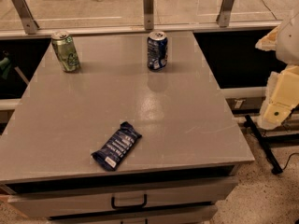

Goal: Knock pepsi can over

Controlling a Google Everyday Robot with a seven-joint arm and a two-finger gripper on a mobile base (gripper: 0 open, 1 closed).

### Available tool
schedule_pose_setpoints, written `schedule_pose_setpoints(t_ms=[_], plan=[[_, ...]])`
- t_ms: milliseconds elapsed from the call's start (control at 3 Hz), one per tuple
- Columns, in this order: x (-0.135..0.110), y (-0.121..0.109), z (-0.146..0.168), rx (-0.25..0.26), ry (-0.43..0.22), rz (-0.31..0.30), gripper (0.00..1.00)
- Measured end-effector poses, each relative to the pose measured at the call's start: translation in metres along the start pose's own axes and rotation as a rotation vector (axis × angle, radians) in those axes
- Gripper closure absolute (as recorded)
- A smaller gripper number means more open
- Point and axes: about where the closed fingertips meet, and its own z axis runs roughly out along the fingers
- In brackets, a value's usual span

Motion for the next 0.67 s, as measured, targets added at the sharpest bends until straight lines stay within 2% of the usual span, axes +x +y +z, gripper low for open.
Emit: schedule_pose_setpoints(t_ms=[333, 667], plan=[[0.0, 0.0, 0.0, 0.0, 0.0, 0.0, 0.0], [-0.007, -0.016, 0.016, 0.015, -0.035, -0.014, 0.0]])
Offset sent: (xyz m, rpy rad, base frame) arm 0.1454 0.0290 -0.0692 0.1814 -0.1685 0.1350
